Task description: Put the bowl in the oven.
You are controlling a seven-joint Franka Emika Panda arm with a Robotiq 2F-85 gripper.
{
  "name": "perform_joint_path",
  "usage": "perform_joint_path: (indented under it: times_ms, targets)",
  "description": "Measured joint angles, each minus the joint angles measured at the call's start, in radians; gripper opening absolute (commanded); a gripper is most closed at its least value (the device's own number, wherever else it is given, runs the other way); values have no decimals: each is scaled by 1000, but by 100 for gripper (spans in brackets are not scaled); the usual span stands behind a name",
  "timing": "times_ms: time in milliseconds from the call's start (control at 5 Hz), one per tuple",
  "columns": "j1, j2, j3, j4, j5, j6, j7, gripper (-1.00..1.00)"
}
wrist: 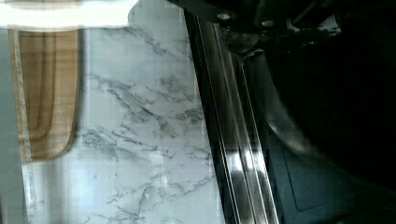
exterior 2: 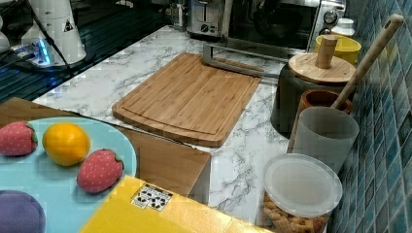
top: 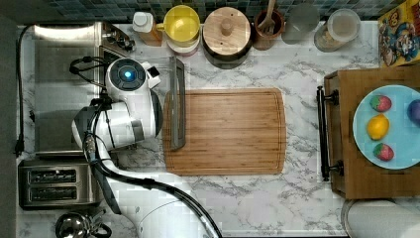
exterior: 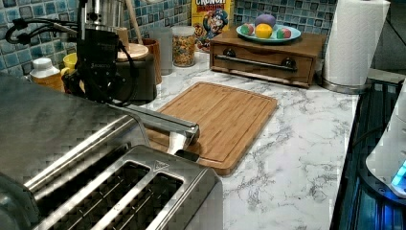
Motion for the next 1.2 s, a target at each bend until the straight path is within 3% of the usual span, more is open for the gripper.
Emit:
perform_joint_path:
  times_ms: [400, 600, 1000, 1200]
  targets:
    - [-12, 36, 21, 6, 7, 2, 0, -100]
    - [-20, 71, 30, 13, 12, 5, 0, -2]
    - [-31, 81, 32, 15, 39, 14, 0, 0]
    - [-53, 75, 44, 12, 140, 16, 0, 0]
